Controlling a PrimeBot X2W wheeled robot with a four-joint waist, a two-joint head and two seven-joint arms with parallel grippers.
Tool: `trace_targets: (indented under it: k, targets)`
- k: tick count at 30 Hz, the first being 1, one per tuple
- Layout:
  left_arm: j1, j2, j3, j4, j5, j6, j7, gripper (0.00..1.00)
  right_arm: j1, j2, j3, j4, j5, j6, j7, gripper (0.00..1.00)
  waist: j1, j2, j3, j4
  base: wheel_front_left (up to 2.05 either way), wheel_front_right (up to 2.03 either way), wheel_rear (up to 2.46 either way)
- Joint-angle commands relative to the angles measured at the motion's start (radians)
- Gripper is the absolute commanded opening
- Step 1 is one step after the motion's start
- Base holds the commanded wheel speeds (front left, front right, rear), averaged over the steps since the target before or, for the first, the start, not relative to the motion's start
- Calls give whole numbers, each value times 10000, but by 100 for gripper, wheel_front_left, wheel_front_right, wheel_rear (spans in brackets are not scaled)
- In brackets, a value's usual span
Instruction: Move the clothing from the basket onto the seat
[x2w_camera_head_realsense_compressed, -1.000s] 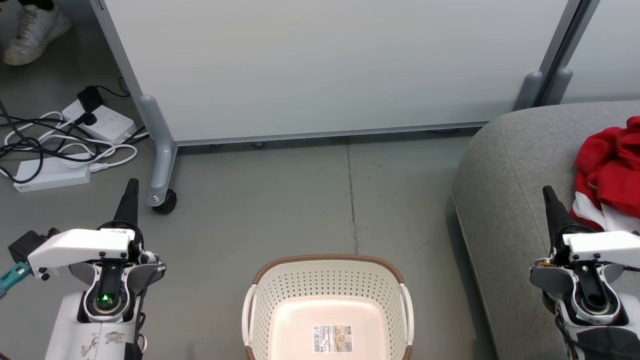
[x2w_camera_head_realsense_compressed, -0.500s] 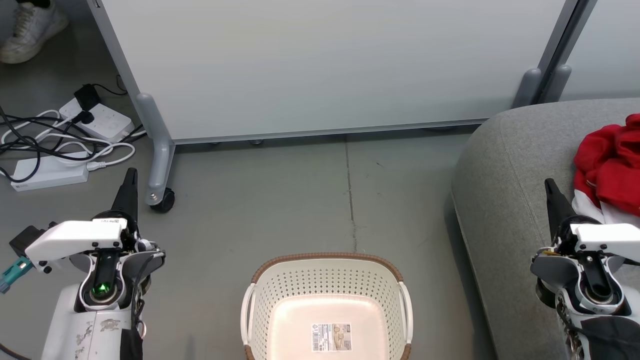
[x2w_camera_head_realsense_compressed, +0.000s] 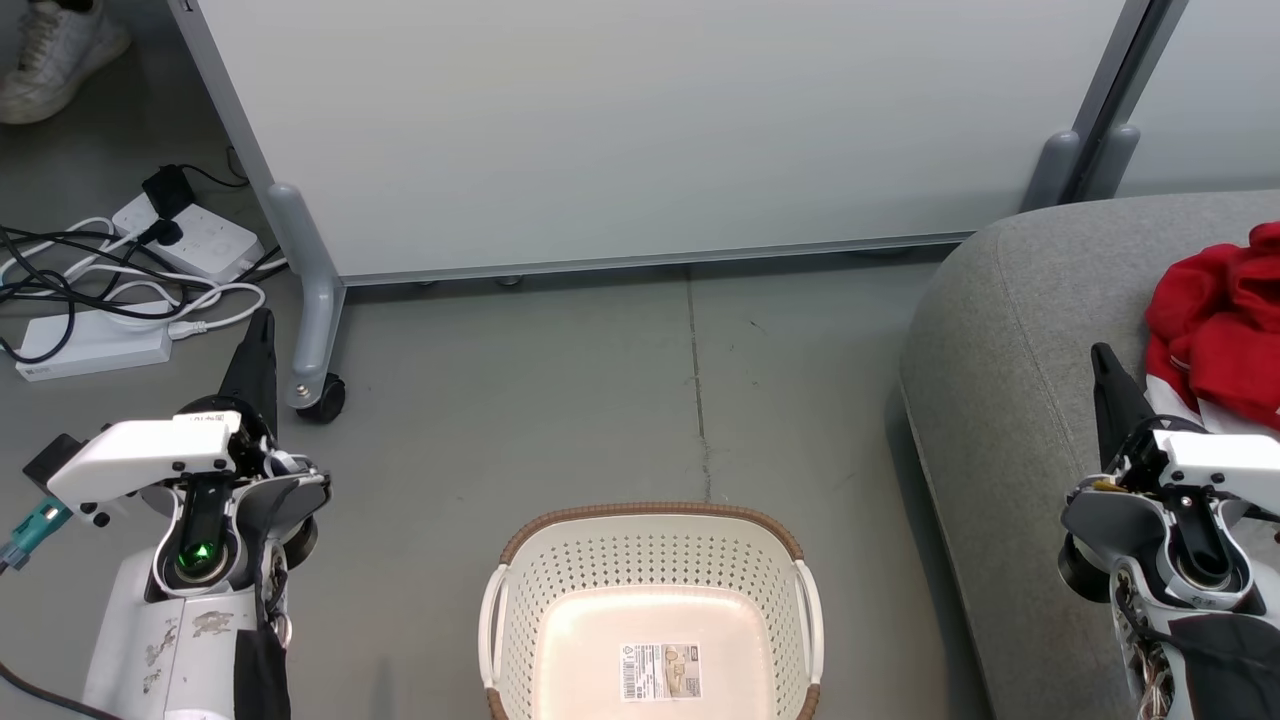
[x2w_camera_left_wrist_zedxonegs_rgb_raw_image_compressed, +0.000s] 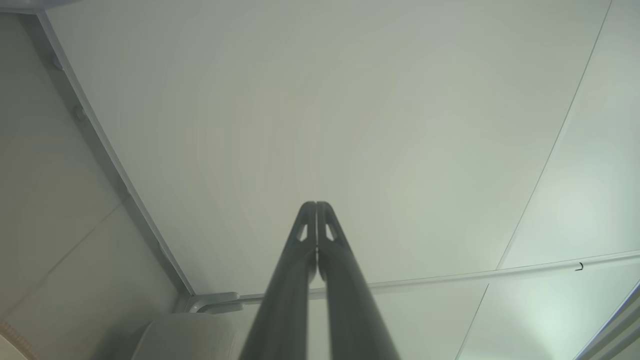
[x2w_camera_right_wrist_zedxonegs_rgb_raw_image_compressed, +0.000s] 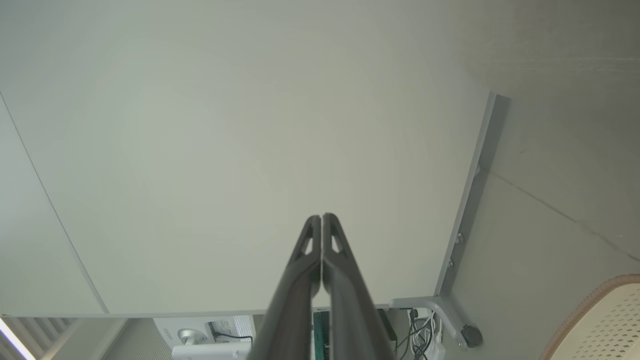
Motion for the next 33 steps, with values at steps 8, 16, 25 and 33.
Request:
trace_targets:
  k: [8, 16, 25, 33]
  targets:
    - [-168, 34, 63, 42, -104, -72, 35, 0, -126, -96, -9, 31, 108, 23, 36, 0, 0, 0, 4, -3, 0, 0, 0]
    - [-167, 35, 60, 41, -107, -72, 33, 0, -126, -96, -9, 31, 108, 21, 36, 0, 0, 0, 4, -3, 0, 0, 0]
    - [-167, 37, 57, 40, -108, -72, 32, 0, -126, -95, -8, 31, 108, 21, 36, 0, 0, 0, 4, -3, 0, 0, 0]
    - [-166, 38, 55, 39, -109, -72, 31, 0, -126, -95, -7, 31, 108, 21, 36, 0, 0, 0, 4, -3, 0, 0, 0]
